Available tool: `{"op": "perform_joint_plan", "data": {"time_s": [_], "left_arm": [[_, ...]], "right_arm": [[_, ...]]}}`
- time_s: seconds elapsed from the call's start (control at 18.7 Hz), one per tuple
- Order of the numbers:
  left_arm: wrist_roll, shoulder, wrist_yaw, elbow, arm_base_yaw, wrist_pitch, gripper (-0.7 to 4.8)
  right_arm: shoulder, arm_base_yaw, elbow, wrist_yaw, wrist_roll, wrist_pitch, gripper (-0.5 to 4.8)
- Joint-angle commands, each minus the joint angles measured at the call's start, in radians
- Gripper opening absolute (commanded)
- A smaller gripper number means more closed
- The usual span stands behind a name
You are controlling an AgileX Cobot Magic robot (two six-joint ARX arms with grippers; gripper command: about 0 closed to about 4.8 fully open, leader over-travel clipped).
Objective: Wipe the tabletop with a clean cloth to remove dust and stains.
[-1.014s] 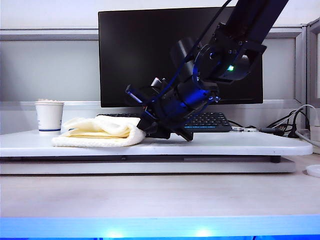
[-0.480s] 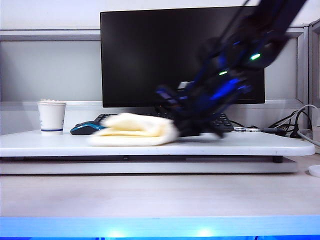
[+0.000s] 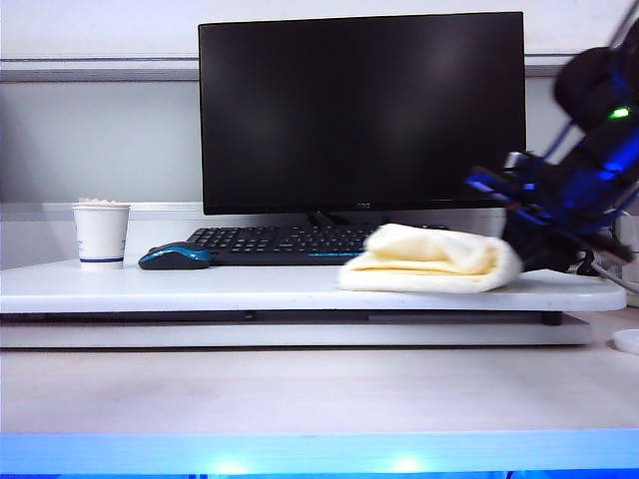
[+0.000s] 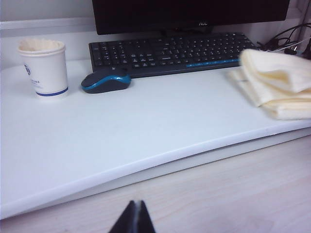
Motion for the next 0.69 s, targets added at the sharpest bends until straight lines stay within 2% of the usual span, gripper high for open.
{"op": "perform_joint_plan", "data": {"time_s": [0.05,0.21,0.43,0.69], "left_arm": [[-0.003,0.0,-0.001,0.0,0.001,0.014,-0.05],[-0.004,0.0,0.003,0.0,0.001,0.014,-0.05],[-0.004,0.0,0.003,0.0,0.0,0.014,-0.05],[-0.014,0.0,0.003,0.0,0.001,0.014,-0.05]], "right_arm": [[0.021,0.038,0.007,0.06,-0.019,-0.088,-0.09],[0.04,0.144,0.065,0.099,-0.018,-0.072,-0.09],[0.264,0.349,0.31,0.052,0.059,-0.073,-0.09],[0.428,0.487,0.532,0.037,0.125,-0.073,-0.09]]}}
